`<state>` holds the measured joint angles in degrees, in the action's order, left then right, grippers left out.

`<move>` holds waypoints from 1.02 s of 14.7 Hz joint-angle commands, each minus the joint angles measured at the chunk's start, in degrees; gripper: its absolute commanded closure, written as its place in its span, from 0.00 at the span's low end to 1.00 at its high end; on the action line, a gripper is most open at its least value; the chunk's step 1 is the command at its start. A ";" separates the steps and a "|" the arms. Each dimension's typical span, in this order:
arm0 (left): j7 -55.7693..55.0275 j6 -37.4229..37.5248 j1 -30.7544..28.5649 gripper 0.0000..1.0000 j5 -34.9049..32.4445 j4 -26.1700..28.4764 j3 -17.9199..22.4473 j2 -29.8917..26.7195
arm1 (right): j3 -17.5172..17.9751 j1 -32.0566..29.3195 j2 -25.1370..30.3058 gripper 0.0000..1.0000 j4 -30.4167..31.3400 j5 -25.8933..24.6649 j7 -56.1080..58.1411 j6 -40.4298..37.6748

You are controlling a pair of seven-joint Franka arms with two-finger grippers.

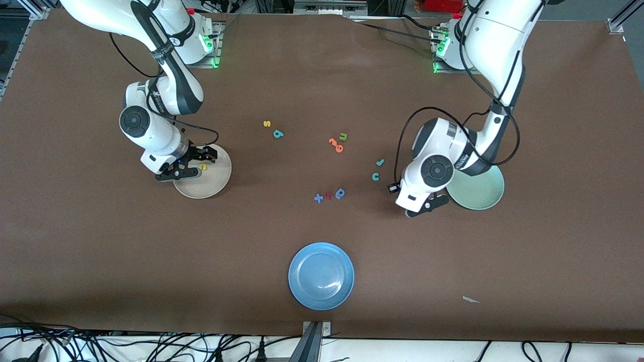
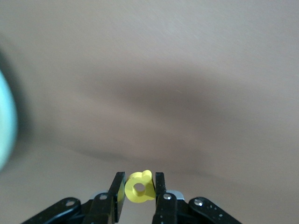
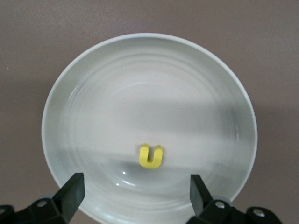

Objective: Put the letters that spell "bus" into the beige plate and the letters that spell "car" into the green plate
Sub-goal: 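Lower the yellow a into the green plate with the left gripper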

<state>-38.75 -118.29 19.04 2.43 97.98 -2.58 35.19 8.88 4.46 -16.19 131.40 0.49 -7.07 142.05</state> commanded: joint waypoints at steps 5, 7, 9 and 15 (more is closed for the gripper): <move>20.71 7.90 -8.67 0.78 -5.51 2.38 -0.23 -5.74 | 5.36 7.21 2.92 0.00 0.35 -0.57 -20.32 -2.66; 23.09 6.76 -9.90 0.78 -6.64 5.10 -0.23 -7.67 | 5.28 10.90 2.74 0.00 0.96 -0.57 -25.25 -1.26; 25.47 2.21 -11.39 0.78 -7.53 9.57 -0.32 -10.30 | 5.36 13.37 2.66 0.00 3.06 -0.57 -28.42 2.42; 25.56 -17.40 -13.41 0.78 -9.98 26.72 -0.23 -17.08 | 5.45 18.20 0.11 0.00 10.01 -0.57 -33.96 15.25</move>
<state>-14.12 -130.68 7.09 -4.65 117.28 -2.37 22.76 14.56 20.52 -15.81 138.64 0.49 -37.89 152.96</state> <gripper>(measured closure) 0.700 0.000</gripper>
